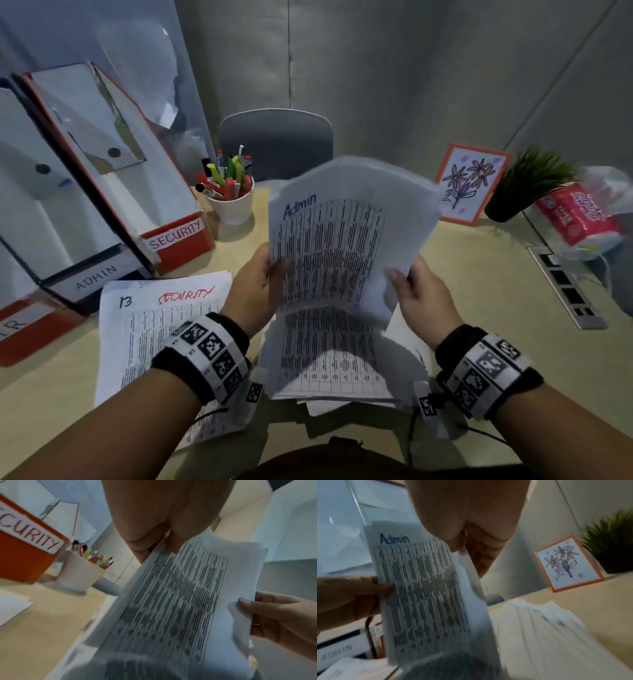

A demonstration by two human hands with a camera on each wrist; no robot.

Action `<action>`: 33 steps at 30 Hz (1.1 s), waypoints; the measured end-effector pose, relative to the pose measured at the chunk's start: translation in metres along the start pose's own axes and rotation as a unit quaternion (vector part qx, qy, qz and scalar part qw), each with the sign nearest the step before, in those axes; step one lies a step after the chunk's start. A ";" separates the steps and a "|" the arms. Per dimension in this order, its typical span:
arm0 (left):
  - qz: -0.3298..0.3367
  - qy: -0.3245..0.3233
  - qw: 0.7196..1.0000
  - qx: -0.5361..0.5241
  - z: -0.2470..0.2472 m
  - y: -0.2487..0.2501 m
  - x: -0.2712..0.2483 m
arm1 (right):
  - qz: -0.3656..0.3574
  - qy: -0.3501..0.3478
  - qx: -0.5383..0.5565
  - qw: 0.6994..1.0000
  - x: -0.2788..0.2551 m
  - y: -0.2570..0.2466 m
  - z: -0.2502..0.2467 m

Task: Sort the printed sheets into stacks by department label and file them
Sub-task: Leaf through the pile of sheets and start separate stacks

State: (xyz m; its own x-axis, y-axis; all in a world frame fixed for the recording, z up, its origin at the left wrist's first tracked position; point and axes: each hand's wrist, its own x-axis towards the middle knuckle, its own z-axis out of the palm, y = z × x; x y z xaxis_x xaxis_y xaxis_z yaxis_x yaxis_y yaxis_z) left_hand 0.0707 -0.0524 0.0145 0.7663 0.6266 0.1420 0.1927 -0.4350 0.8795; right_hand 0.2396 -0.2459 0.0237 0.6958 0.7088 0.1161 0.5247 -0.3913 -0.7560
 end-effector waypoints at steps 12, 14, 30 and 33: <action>-0.083 0.006 0.996 -0.008 0.019 -0.011 -0.012 | 0.132 0.014 0.111 0.985 0.000 0.037 0.024; -0.088 0.000 0.996 -0.005 0.017 -0.010 -0.010 | 0.152 0.045 0.138 0.978 0.005 0.040 0.020; -0.333 -0.069 0.936 0.090 0.003 -0.089 -0.019 | 0.387 0.070 -0.088 0.915 0.018 0.166 -0.167; -0.390 -0.068 0.918 0.025 0.003 -0.109 -0.020 | 0.414 0.044 -0.149 0.897 0.022 0.204 -0.182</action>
State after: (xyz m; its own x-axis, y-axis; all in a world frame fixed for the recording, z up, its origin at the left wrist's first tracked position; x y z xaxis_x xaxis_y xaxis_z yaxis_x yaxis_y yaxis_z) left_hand 0.0360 -0.0195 -0.0853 0.4518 0.6746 -0.5838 0.7408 0.0810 0.6669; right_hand 0.4513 -0.4172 -0.0104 0.9364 0.0601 -0.3457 -0.0903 -0.9108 -0.4029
